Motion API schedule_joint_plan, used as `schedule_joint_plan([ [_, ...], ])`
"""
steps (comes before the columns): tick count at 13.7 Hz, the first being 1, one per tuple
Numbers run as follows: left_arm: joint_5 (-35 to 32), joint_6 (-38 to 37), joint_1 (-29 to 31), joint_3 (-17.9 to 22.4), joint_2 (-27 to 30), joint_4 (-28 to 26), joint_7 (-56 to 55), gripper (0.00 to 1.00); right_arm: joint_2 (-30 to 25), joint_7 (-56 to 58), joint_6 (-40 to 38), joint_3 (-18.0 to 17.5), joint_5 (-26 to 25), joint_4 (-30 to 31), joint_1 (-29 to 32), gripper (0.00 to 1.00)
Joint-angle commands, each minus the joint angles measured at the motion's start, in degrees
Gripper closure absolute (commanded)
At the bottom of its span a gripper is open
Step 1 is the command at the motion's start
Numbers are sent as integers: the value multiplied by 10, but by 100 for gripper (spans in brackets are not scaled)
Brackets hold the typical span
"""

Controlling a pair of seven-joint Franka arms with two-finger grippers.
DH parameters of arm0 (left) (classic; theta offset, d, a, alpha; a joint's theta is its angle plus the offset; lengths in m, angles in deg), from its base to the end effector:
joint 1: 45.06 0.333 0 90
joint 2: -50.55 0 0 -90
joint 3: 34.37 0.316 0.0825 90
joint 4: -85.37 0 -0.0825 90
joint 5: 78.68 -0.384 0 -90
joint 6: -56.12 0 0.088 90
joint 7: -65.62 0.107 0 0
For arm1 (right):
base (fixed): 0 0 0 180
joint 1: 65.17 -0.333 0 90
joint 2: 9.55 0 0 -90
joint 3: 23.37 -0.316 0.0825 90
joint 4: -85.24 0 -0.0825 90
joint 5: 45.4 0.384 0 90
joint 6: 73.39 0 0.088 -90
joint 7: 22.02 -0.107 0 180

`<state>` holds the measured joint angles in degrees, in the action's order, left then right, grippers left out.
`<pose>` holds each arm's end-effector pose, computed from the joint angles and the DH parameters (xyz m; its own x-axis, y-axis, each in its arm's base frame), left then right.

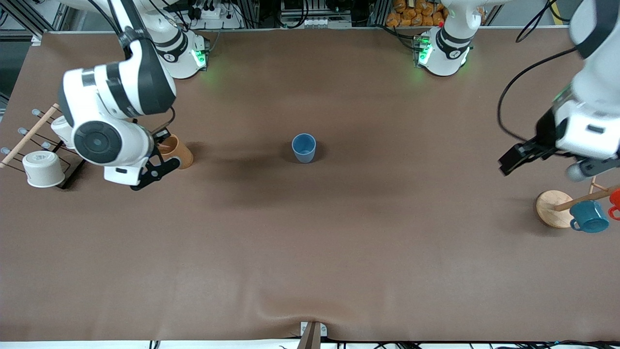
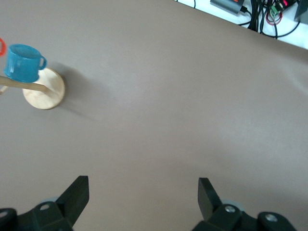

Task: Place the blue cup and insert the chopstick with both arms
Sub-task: 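Raise the left gripper away while the right gripper grasps the pink chopstick, then pull the pink chopstick from the wooden cup toward the blue cup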

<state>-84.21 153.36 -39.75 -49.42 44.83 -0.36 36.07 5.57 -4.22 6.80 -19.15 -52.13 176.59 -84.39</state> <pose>0.5912 -0.0840 0.6165 0.9352 0.3314 0.1252 0.3352 -0.9421 -0.0101 0.5681 0.1415 0.4533 0.7428 0.4868 -0.4596 0.5440 -0.8391 -0.0095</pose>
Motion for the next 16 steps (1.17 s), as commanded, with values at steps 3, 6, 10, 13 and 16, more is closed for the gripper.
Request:
schedule_joint_plan([
  [3, 14, -71, -24, 69, 42, -4, 171, 0, -50, 5, -29, -4, 9, -54, 0, 100],
  [6, 30, -88, -54, 111, 52, -13, 204, 0, -60, 1, -25, -4, 79, -84, -2, 100],
  [10, 48, -92, -53, 116, 67, -32, 228, 0, -41, -2, 49, -4, 173, -80, -26, 100],
  [13, 53, -90, -54, 113, 65, -33, 229, 0, -12, -15, 96, -4, 211, -79, -55, 100],
  [16, 50, -85, -56, 108, 56, -28, 226, 0, 3, -31, 138, -4, 240, -78, -107, 100],
])
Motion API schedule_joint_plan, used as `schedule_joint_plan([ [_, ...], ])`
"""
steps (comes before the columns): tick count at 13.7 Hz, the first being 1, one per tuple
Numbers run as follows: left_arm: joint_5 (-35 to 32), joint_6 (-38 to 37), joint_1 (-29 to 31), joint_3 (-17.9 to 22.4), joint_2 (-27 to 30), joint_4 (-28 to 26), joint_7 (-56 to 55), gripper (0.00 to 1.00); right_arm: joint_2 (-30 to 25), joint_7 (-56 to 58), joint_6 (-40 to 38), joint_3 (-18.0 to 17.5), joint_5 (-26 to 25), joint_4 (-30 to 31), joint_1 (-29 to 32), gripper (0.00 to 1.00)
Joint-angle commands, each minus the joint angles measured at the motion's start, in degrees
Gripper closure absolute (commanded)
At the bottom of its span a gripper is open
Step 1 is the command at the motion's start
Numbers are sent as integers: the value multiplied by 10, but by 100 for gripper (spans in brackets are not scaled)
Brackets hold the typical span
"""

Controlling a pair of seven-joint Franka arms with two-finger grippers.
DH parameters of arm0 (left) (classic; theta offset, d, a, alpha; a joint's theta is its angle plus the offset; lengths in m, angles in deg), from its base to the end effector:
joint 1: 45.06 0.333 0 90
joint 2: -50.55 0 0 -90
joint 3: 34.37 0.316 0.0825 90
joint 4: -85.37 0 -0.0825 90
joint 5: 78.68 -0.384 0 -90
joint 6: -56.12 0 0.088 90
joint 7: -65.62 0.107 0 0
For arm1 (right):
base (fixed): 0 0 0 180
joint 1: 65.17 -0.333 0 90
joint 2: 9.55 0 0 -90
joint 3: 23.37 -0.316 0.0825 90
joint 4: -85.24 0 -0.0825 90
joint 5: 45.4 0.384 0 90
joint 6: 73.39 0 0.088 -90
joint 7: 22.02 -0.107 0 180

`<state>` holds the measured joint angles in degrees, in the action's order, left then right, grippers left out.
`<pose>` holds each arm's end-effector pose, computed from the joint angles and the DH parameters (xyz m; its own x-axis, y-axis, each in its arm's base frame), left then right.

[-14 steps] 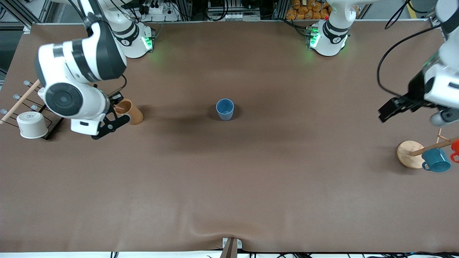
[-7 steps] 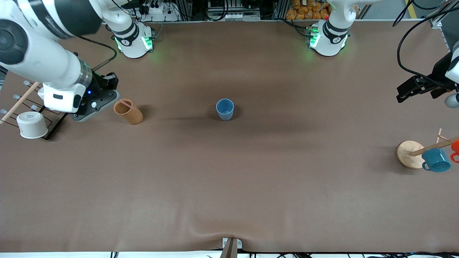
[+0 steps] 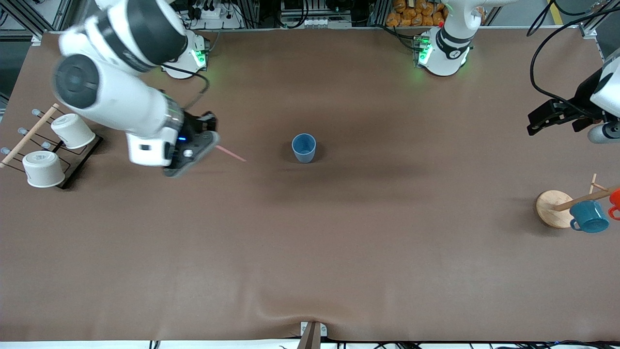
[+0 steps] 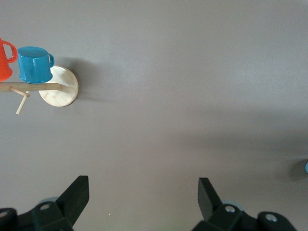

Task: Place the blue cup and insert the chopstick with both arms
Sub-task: 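Pull the pink chopstick from the wooden cup toward the blue cup, then lower the pink chopstick into the blue cup with the right gripper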

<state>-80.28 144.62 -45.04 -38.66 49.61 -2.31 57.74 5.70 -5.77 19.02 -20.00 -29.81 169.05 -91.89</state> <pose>0.5560 -0.0381 0.6322 0.9980 0.0637 0.0016 0.0637 -0.9976 -0.0267 0.5661 0.2792 0.5243 0.7826 0.6211 -0.0419 0.5890 -0.7606 -0.2731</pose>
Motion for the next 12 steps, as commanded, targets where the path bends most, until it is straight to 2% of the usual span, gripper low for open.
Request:
schedule_joint_plan([
  [1, 12, 8, -3, 1, 7, -7, 10, 0, 2, -31, 21, 5, 17, -3, -58, 100],
  [4, 12, 21, -5, 1, 2, -7, 10, 0, 2, -81, 39, 6, 8, 0, -115, 100],
  [9, 12, 46, -5, -1, -12, -9, 10, 0, 3, -113, 77, 6, 1, 17, -151, 100],
  [12, 12, 47, -4, -1, -15, -11, 10, 0, 8, -113, 85, 6, -51, 17, -174, 100],
])
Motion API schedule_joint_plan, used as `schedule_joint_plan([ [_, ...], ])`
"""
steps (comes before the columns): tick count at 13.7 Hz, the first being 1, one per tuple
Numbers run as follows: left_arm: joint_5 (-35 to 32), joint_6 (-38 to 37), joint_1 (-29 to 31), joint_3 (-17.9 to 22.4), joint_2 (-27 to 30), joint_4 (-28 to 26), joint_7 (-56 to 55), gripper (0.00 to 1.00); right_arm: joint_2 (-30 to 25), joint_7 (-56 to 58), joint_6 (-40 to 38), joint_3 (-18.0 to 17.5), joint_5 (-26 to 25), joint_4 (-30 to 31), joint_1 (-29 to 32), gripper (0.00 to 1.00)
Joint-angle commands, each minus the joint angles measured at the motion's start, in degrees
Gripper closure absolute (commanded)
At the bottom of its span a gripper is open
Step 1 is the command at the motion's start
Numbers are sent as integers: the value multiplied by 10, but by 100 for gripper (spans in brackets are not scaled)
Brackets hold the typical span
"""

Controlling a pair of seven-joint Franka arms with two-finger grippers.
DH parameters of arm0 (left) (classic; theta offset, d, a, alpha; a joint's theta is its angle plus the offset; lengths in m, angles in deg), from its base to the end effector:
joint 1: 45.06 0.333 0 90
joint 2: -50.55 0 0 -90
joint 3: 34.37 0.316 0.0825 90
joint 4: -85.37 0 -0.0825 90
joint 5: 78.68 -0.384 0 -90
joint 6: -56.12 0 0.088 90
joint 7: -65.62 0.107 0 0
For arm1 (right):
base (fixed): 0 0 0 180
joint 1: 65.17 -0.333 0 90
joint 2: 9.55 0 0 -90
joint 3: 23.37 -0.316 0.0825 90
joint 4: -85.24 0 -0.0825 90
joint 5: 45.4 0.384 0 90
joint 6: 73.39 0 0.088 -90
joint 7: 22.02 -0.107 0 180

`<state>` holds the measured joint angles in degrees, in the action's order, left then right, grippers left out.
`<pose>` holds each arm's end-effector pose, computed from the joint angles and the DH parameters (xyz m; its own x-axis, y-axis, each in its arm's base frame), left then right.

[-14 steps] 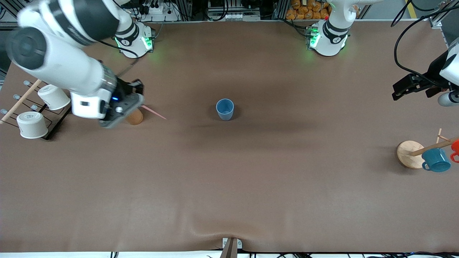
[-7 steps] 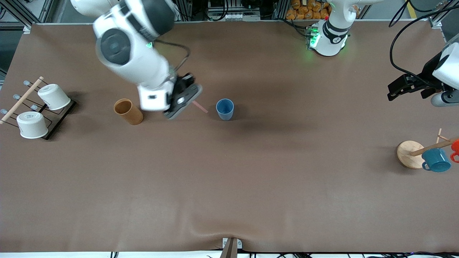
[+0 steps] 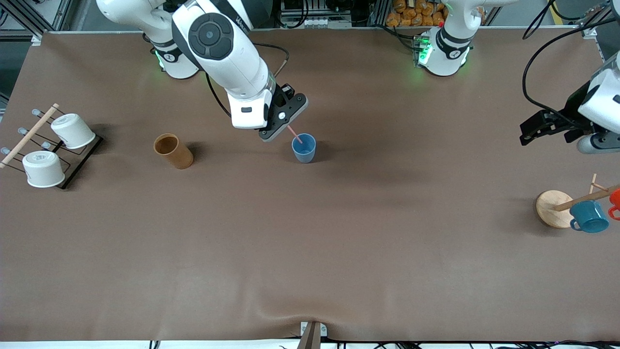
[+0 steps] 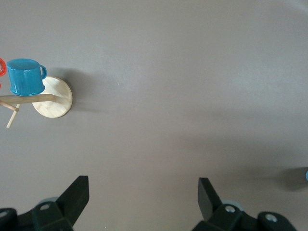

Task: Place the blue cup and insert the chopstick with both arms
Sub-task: 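Lower the pink chopstick into the blue cup with the right gripper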

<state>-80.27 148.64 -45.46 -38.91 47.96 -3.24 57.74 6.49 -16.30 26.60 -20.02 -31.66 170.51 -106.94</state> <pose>0.5710 -0.0454 0.6146 0.9984 0.0502 0.0263 0.0508 -0.9985 -0.0208 0.4895 0.4211 0.5129 0.7461 0.6658 -0.0050 0.6489 -0.7288 -0.2188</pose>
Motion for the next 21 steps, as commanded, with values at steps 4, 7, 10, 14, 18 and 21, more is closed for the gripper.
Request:
schedule_joint_plan([
  [4, 12, 8, 0, 2, 2, -2, 10, 0, 8, -8, 44, 5, -47, 24, -36, 100],
  [7, 12, 8, 0, 1, 3, -3, 11, 0, 9, -9, 46, 6, -47, 26, -44, 100],
  [10, 12, 8, 1, 1, 5, -3, 15, 0, 12, -9, 46, 6, -47, 27, -45, 100],
  [14, 12, 8, 1, 1, 4, -3, 15, 0, 23, -9, 48, 6, -48, 26, -45, 95],
  [18, 12, 8, 1, 1, 4, -3, 15, 0, 23, -8, 46, 6, -48, 27, -45, 0],
  [21, 12, 8, 2, 1, 5, -3, 15, 0, 23, -8, 44, 6, -48, 26, -45, 0],
])
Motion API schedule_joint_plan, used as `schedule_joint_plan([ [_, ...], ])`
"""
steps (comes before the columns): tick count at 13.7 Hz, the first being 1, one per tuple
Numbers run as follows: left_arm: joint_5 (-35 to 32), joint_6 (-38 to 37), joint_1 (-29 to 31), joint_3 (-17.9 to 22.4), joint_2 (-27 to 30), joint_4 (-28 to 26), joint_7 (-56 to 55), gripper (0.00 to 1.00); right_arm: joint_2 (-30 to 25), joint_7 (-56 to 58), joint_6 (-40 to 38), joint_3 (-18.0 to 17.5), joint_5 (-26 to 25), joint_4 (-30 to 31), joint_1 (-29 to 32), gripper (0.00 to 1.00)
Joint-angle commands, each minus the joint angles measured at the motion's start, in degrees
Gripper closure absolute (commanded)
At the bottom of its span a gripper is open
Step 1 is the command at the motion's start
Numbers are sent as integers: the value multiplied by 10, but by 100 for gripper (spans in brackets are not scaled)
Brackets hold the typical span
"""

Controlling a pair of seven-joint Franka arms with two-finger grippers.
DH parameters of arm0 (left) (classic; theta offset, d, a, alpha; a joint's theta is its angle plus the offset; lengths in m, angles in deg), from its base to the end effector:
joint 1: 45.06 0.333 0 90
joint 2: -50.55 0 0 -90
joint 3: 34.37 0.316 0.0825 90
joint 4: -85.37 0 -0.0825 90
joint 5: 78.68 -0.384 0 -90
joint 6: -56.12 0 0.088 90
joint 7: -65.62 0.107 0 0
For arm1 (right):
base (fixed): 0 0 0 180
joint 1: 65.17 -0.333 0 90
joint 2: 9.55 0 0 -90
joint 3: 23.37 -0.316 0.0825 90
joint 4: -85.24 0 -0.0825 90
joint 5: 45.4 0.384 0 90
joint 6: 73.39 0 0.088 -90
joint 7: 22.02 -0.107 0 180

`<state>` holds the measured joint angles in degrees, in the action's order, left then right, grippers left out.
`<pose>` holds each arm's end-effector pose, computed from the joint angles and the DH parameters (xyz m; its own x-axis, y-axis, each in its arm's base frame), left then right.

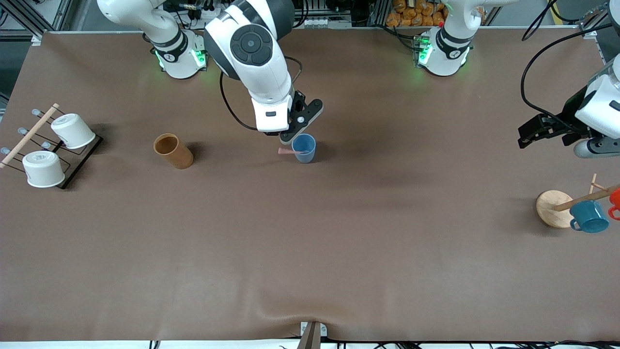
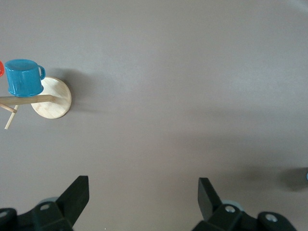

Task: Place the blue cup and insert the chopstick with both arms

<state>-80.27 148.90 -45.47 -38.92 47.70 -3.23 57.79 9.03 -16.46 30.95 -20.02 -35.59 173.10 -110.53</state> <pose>0.5727 -0.0457 0.6125 0.9985 0.0489 0.0264 0.0495 -0.9986 -0.0204 0.4742 0.4519 0.4677 0.7041 0.7097 -0.0246 0.6995 -0.6991 -0.1481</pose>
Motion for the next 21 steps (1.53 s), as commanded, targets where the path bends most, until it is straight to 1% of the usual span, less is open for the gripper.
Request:
schedule_joint_plan([
  [1, 12, 6, 2, 1, 7, -4, 16, 0, -2, -6, 0, 6, -8, 0, -9, 0],
  [4, 12, 6, 1, 1, 7, -3, 15, 0, -4, -7, -2, 11, -8, 0, 2, 0],
  [6, 12, 6, 2, 1, 7, -3, 16, 0, -14, -6, -13, 15, -8, 0, 34, 0],
  [7, 12, 6, 1, 2, 7, -3, 16, 0, -22, -6, -37, 16, -8, 0, 62, 0],
  [9, 12, 6, 2, 1, 7, -3, 16, 0, -46, 14, -71, 16, -6, -2, 139, 0],
  [12, 12, 6, 2, 1, 9, -3, 16, 0, -91, 46, -146, 17, -5, -1, 252, 0],
  [15, 12, 6, 3, 1, 9, -2, 16, 0, -142, 47, -185, 17, -8, -2, 370, 0],
  [16, 12, 6, 3, 1, 9, -2, 16, 0, -153, 43, -193, 17, -12, -1, 397, 0],
  [18, 12, 6, 3, 1, 10, -3, 16, 0, -176, 26, -224, 15, -46, 0, 425, 0],
  [21, 12, 5, 3, 1, 11, -3, 16, 0, -212, -16, -253, 13, -81, 0, 435, 0],
])
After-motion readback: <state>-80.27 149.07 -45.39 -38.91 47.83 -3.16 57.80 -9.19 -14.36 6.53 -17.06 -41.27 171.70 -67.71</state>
